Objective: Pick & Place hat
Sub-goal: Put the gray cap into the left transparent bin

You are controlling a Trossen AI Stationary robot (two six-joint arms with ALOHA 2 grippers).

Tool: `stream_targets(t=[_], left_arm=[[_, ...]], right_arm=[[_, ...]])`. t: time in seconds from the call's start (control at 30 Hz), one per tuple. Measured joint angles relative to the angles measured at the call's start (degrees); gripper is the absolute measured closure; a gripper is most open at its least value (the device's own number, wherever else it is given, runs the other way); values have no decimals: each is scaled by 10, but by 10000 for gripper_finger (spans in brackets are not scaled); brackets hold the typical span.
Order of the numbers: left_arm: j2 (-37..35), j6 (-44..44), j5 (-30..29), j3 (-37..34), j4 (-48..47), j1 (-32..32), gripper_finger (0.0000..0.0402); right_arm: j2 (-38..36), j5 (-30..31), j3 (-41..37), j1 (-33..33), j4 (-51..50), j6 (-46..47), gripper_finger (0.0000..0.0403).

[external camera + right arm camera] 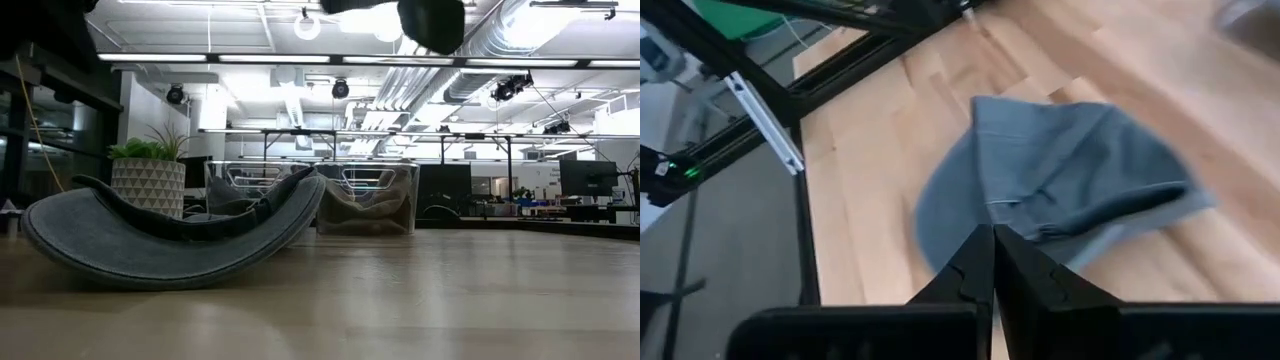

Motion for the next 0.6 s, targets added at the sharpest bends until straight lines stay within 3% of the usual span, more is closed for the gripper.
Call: stream_targets(t=[0.17,0.6], left_arm=[[26,1,-47,0,3,8,401],[96,2,4,-1,25,43,401]], right_arm=[[64,-17,0,4,78,6,402],[161,-76,0,-6,118,36,402]])
